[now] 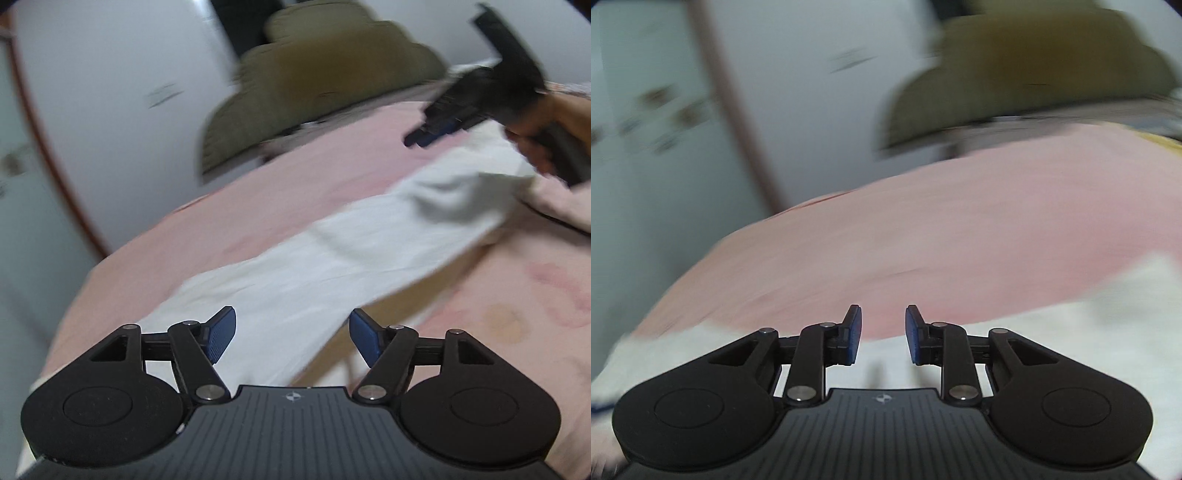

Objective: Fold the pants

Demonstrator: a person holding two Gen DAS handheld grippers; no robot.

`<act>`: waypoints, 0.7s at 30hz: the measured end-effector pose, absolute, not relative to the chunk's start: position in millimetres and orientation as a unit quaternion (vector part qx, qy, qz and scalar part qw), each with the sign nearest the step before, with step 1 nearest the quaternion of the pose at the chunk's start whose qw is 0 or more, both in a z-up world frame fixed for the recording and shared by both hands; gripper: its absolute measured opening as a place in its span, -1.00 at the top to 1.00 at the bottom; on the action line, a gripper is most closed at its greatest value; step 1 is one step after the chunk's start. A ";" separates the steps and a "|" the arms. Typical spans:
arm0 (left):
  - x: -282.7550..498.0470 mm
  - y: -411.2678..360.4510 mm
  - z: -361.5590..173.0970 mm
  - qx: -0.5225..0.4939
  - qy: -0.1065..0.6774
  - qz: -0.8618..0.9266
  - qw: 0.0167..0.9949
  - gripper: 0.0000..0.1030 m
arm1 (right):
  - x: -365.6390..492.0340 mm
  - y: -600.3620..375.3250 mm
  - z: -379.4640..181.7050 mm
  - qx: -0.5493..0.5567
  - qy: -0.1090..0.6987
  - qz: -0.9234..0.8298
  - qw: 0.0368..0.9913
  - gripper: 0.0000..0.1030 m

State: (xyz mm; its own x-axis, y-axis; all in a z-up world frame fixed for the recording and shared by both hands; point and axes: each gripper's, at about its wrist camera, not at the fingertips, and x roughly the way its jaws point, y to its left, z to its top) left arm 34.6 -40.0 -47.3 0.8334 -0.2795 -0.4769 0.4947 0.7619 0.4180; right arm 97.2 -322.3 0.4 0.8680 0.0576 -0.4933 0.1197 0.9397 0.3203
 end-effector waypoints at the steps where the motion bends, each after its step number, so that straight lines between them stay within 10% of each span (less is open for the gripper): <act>1: 35.3 -30.2 -45.8 0.274 0.193 -0.186 0.924 -0.34 | 104.8 -300.1 -0.3 0.151 0.265 0.014 0.952 0.51; 11: 42.9 112.0 -12.8 0.129 0.236 0.080 0.960 -0.60 | 131.4 -102.9 -20.9 0.013 0.298 0.263 0.918 0.51; 16: 49.8 188.9 -3.3 -0.054 0.285 0.137 0.947 -0.56 | 121.7 -48.8 -30.0 -0.052 0.290 0.317 0.902 0.12; 21: 59.7 228.7 -5.2 -0.207 0.298 0.114 0.925 0.08 | 102.7 -52.6 -37.3 -0.041 0.300 0.312 0.900 0.11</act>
State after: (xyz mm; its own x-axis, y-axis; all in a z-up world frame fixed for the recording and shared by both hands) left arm 59.7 228.7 -5.2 0.7958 0.0878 -0.5992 -0.3346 0.8885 -0.3142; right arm 102.7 -52.6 -37.3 0.6248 0.5377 -0.5661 -0.5869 0.8016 0.1137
